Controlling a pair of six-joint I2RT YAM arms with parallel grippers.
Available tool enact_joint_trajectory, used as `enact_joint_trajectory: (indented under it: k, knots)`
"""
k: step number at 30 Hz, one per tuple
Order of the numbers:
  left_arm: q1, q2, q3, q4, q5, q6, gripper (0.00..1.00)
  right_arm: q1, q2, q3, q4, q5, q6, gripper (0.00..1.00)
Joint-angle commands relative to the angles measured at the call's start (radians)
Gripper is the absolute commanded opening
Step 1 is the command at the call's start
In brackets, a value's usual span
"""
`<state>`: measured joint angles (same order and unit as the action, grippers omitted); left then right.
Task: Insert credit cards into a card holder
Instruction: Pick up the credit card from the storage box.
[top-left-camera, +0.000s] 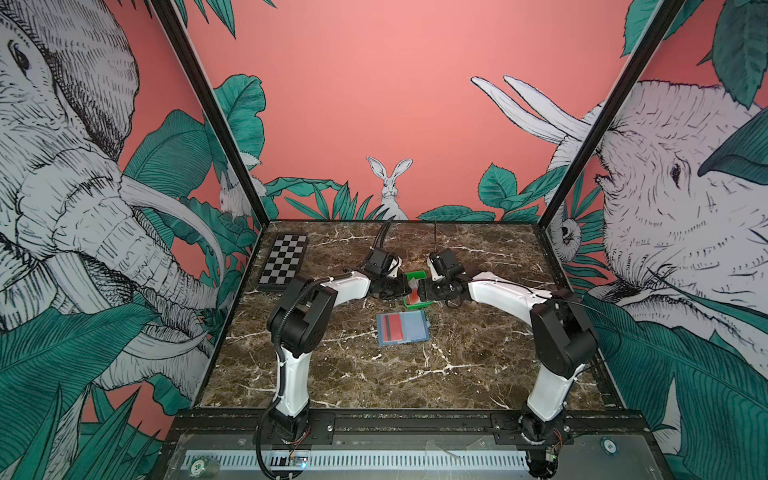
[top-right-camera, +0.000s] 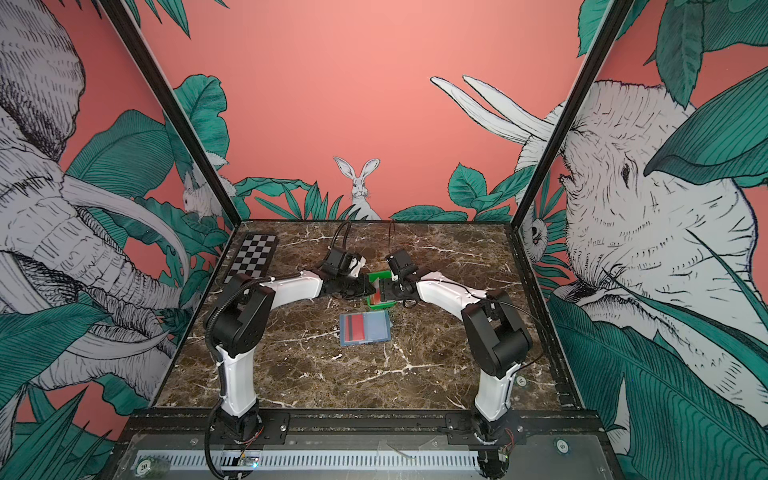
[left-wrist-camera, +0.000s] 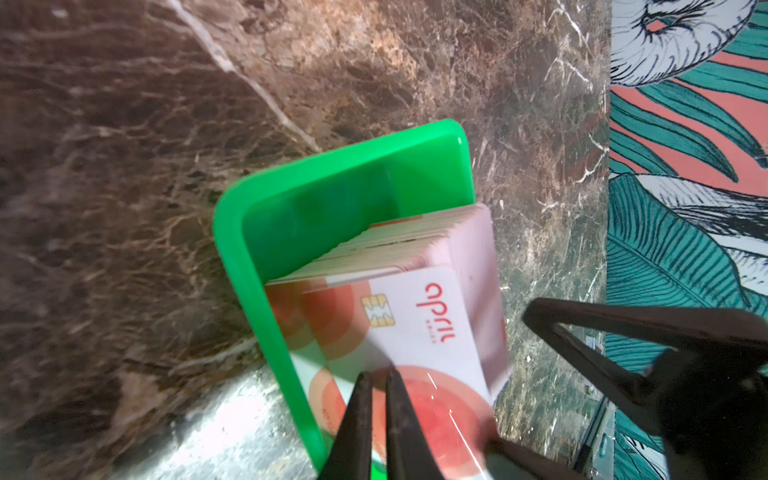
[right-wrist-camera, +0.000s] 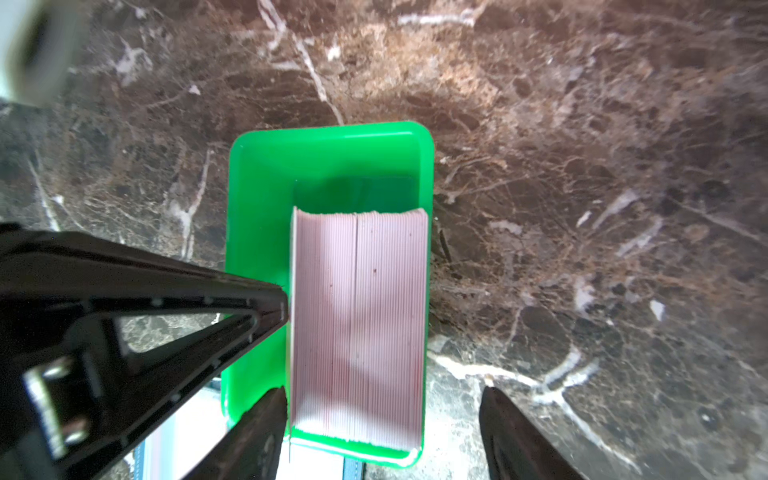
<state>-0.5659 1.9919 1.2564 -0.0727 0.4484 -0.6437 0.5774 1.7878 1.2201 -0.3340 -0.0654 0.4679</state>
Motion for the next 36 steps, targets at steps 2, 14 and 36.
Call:
enact_joint_trajectory:
  k: [2,14,36]
  knots:
    - [0.004,0.025,0.0,-0.052,-0.023,0.009,0.12,-0.004,-0.064,-0.025,0.021,-0.033,0.015,0.68]
    - [0.005,0.022,-0.003,-0.051,-0.024,0.013,0.12,0.002,-0.024,-0.009,0.081,-0.139,0.062,0.38]
    - [0.004,0.027,0.001,-0.045,-0.019,0.009,0.12,0.021,0.06,0.032,0.094,-0.169,0.07,0.11]
